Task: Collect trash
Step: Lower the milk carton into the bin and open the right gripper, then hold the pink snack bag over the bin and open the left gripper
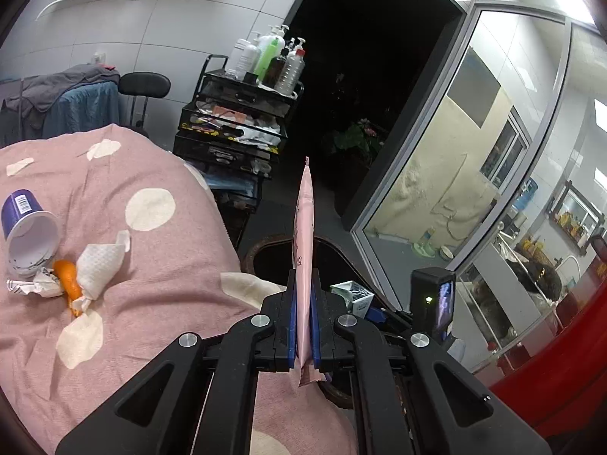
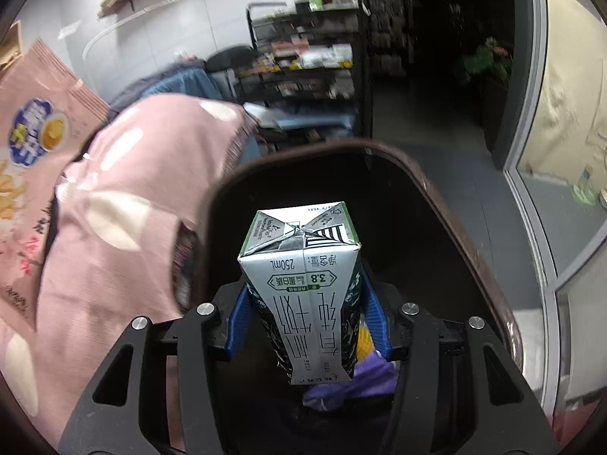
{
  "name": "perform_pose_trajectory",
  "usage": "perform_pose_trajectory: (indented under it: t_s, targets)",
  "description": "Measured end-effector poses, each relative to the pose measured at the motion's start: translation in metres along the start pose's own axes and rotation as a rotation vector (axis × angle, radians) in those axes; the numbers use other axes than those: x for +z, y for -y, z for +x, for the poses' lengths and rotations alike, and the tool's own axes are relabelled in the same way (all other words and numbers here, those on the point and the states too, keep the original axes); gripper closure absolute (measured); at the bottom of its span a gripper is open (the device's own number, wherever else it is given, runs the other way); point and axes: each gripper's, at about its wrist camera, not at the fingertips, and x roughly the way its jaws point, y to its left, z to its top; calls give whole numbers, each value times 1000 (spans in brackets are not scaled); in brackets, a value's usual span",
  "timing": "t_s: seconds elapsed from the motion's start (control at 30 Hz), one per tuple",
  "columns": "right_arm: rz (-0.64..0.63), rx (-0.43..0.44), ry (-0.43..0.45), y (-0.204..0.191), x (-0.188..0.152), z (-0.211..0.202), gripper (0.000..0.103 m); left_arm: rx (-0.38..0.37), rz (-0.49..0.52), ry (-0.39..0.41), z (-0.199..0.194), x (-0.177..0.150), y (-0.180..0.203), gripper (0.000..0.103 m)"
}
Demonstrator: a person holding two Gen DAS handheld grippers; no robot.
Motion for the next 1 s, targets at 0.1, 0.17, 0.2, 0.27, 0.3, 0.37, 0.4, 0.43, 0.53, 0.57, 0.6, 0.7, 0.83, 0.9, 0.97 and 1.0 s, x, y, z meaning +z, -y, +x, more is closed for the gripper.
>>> perform_pose_trajectory:
  t_s: [0.1, 0.17, 0.2, 0.27, 0.3, 0.37, 0.4, 0.43, 0.53, 0.57, 0.6, 0.7, 0.83, 0.9, 0.97, 1.0]
  targets:
    - [4, -19, -46, 3, -4, 9, 51, -5, 11, -16, 7, 0, 5, 97]
    - [28, -21, -60, 7, -8, 11, 51, -10, 19, -28, 12, 0, 8, 97]
    - [47, -6, -59, 10, -10, 11, 50, -11, 21, -31, 14, 0, 9, 97]
    - [59, -1, -52, 12, -13, 10, 35, -13, 29, -39, 17, -1, 11, 97]
    - [63, -9, -39, 13, -14, 7, 30, -15, 33, -44, 18, 1, 11, 97]
    - [64, -23, -19, 14, -16, 4, 27, -16, 41, -54, 22, 0, 13, 97]
    - [71, -33, -2, 15, -17, -1, 27, -15, 44, -57, 23, 0, 14, 97]
    - [80, -40, 17, 16, -19, -6, 27, -14, 47, -61, 25, 0, 16, 97]
    - [95, -82, 85, 19, -17, -20, 27, -21, 47, -77, 32, 2, 17, 97]
    - [97, -95, 109, 20, -17, -25, 27, -21, 48, -79, 33, 2, 17, 97]
    - [102, -111, 138, 20, -16, -32, 27, -21, 52, -84, 36, 2, 20, 97]
    - [123, -140, 215, 21, -16, -49, 21, -24, 55, -98, 43, 3, 24, 97]
    - [146, -184, 314, 21, -18, -71, 16, -24, 67, -126, 56, 1, 30, 97]
    - [154, -200, 344, 21, -16, -78, 15, -27, 69, -142, 62, 1, 32, 97]
    - [164, -207, 364, 22, -16, -84, 13, -23, 73, -159, 68, -1, 34, 97]
    - [172, -211, 372, 23, -15, -86, 13, -20, 76, -165, 71, -2, 35, 97]
